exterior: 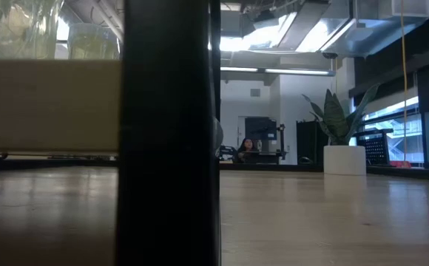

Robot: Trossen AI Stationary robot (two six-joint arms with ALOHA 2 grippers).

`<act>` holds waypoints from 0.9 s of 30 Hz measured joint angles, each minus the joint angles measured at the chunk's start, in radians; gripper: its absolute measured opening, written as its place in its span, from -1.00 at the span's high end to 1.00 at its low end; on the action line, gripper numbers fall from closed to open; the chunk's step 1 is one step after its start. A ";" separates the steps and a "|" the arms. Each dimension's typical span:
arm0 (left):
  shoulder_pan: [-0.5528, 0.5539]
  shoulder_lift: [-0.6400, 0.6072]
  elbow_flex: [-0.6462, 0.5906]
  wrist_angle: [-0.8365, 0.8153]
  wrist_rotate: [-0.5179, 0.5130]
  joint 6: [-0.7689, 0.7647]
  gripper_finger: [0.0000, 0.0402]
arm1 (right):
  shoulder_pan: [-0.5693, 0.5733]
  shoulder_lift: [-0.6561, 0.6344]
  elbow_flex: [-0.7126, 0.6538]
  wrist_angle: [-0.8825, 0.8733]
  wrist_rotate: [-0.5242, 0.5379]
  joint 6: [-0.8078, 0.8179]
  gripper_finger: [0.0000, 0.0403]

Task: Pick and place medicine bottles onto shelf by color
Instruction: Adjust the orange pill bottle on the shelf

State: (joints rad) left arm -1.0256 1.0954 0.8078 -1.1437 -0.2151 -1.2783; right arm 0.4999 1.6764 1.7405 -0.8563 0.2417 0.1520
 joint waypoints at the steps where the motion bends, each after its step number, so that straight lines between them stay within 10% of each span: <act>1: 0.000 0.000 0.000 0.003 0.001 -0.002 -0.31 | 0.000 0.000 0.000 0.000 0.000 0.000 -0.17; 27: 0.000 0.000 0.000 0.080 0.061 -0.003 -0.31 | 0.000 0.000 0.000 0.000 0.000 0.000 -0.17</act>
State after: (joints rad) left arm -1.0256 1.0954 0.8078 -1.0638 -0.1537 -1.2816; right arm 0.4999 1.6764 1.7405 -0.8566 0.2417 0.1520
